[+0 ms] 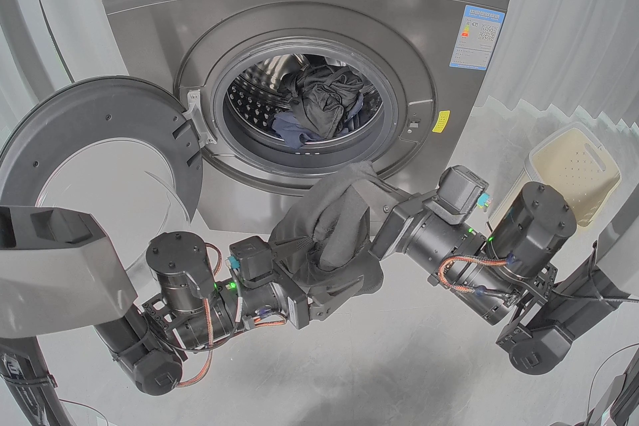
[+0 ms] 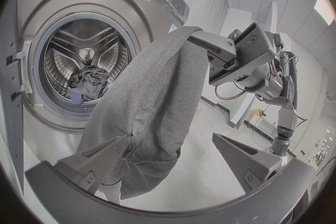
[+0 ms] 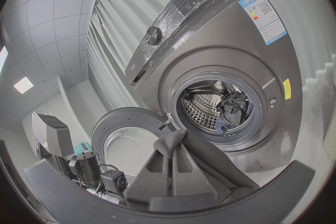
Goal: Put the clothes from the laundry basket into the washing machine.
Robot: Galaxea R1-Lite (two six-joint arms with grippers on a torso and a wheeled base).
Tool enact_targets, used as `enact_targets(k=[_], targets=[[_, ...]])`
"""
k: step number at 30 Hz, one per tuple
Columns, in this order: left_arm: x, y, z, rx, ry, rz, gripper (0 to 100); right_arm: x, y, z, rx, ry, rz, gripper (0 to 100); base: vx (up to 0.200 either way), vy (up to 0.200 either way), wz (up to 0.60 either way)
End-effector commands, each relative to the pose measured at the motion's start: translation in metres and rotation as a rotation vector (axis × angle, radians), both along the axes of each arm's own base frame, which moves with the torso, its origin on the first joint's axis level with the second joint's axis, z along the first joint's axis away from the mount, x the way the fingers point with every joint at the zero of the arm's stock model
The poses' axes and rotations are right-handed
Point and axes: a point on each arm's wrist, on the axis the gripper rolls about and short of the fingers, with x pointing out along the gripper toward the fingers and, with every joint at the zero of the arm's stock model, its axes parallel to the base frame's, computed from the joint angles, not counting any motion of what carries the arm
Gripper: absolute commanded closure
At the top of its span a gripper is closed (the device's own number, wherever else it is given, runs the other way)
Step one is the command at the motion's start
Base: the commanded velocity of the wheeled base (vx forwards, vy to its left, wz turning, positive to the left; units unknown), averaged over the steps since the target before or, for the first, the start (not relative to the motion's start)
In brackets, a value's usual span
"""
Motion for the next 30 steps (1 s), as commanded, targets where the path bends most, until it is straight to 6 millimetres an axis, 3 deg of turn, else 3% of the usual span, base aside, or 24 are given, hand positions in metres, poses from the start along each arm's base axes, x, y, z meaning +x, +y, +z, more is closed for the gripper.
enact_targets(k=[1, 7, 8, 19, 25, 30], targets=[[0.007, -0.005, -0.01, 0.01, 0.016, 0.005, 0, 0.0, 0.001, -0.002, -0.006, 0.004, 0.002, 100, 0.0, 0.0, 0.0], [0.012, -0.008, -0.02, 0.024, 0.031, 0.02, 0, 0.001, 0.002, -0.003, -0.009, 0.005, 0.003, 100, 0.0, 0.0, 0.0], [0.014, -0.009, -0.02, 0.023, 0.029, 0.027, 100, 0.0, 0.002, -0.003, -0.01, 0.004, 0.002, 100, 0.0, 0.0, 0.0], [0.009, -0.013, -0.012, 0.004, 0.014, 0.038, 100, 0.003, 0.0, -0.003, -0.01, 0.0, -0.009, 100, 0.0, 0.0, 0.0], [-0.022, -0.01, 0.028, -0.06, -0.056, -0.014, 100, 0.014, 0.001, -0.001, 0.012, -0.003, -0.078, 100, 0.0, 0.0, 0.0], [-0.032, -0.002, 0.035, -0.066, -0.061, -0.019, 100, 0.019, 0.003, -0.007, 0.005, 0.008, -0.095, 100, 0.0, 0.0, 0.0]])
